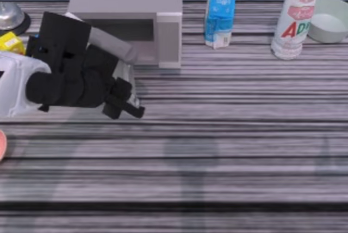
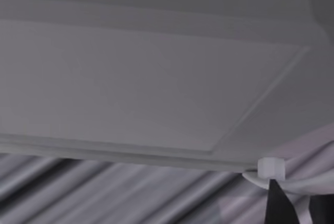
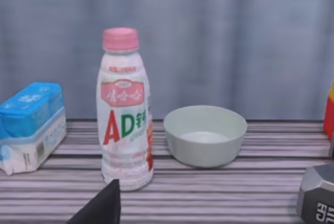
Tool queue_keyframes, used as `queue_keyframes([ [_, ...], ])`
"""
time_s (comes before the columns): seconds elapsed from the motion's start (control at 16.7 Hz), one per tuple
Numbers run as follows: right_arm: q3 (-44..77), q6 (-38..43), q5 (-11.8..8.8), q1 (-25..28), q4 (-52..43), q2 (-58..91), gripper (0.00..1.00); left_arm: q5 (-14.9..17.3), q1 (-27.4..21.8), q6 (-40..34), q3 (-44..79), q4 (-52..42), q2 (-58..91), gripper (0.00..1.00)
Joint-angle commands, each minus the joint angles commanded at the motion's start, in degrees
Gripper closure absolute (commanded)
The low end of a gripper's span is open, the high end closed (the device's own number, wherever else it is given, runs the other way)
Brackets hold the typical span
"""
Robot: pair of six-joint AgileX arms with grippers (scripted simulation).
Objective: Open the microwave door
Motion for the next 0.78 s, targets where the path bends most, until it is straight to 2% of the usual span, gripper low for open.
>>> queue_keyframes([
  [0.42, 0.0, 0.0, 0.0, 0.0, 0.0, 0.0, 0.0, 0.0, 0.0, 0.0, 0.0, 0.0, 0.0, 1.0],
  [0.78, 0.0, 0.0, 0.0, 0.0, 0.0, 0.0, 0.0, 1.85, 0.91, 2.1, -0.44, -0.45, -0.6, 1.0],
])
